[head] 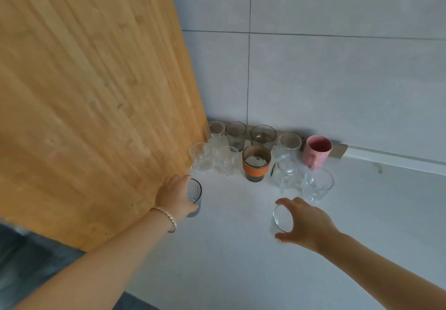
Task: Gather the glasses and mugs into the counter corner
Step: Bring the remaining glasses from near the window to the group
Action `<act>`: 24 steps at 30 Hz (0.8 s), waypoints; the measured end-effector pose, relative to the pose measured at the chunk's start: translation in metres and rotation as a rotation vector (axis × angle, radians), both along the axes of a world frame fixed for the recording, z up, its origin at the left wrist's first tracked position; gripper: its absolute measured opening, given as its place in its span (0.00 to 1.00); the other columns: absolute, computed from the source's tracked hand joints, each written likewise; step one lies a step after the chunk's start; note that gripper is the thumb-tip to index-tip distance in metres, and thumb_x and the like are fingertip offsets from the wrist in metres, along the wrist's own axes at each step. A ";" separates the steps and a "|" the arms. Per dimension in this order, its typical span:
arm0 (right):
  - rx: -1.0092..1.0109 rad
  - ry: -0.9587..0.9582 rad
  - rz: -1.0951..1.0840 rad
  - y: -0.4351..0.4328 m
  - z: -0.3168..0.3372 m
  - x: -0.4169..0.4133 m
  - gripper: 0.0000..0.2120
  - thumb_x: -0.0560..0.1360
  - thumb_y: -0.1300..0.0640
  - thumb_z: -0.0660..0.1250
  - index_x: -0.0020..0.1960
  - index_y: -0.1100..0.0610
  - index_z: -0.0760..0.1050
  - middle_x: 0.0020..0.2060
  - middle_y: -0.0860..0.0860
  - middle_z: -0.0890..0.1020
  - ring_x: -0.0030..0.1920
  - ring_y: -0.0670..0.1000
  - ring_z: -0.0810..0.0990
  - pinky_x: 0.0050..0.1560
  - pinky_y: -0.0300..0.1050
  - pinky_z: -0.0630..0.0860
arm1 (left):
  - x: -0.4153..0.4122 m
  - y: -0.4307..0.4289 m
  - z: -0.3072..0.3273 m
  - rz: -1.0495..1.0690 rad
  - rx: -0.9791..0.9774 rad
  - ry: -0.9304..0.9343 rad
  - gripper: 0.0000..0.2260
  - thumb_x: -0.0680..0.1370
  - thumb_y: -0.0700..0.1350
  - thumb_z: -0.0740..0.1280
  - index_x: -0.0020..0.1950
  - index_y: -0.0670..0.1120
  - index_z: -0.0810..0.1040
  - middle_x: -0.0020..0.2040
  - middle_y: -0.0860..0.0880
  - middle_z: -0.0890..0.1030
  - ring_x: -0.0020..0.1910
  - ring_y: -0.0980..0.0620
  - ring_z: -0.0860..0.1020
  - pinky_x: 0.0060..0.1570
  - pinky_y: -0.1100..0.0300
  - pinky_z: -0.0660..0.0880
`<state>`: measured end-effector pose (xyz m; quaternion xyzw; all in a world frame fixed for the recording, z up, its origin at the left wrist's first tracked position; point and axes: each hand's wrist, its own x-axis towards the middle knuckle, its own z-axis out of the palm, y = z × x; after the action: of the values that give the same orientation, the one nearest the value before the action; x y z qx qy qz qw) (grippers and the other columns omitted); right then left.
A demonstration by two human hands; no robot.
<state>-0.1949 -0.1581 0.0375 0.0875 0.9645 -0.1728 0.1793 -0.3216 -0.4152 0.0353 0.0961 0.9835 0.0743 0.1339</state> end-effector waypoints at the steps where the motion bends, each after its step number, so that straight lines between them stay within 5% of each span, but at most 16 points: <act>1: -0.007 -0.001 -0.017 -0.003 -0.003 -0.005 0.36 0.67 0.41 0.71 0.71 0.44 0.60 0.62 0.48 0.72 0.59 0.51 0.76 0.56 0.41 0.72 | -0.014 0.001 -0.005 -0.007 0.000 -0.009 0.32 0.68 0.49 0.72 0.70 0.47 0.65 0.65 0.46 0.72 0.67 0.44 0.68 0.62 0.53 0.71; 11: -0.117 0.038 -0.252 -0.066 -0.033 -0.051 0.36 0.68 0.43 0.71 0.71 0.45 0.60 0.63 0.47 0.71 0.61 0.50 0.74 0.58 0.40 0.72 | -0.088 -0.005 -0.045 -0.096 0.113 -0.092 0.33 0.69 0.38 0.71 0.72 0.46 0.63 0.66 0.44 0.71 0.67 0.45 0.68 0.63 0.56 0.69; 24: -0.101 -0.001 -0.259 -0.150 -0.064 -0.166 0.36 0.71 0.52 0.70 0.74 0.50 0.56 0.67 0.55 0.67 0.64 0.57 0.70 0.60 0.49 0.73 | -0.098 -0.019 -0.058 -0.158 0.202 -0.055 0.29 0.73 0.34 0.65 0.72 0.47 0.62 0.68 0.46 0.68 0.69 0.46 0.66 0.65 0.56 0.70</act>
<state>-0.3609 -0.3080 -0.0268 0.2023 0.9351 -0.2429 0.1601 -0.4201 -0.4339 -0.0230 0.1842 0.9563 0.1649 0.1559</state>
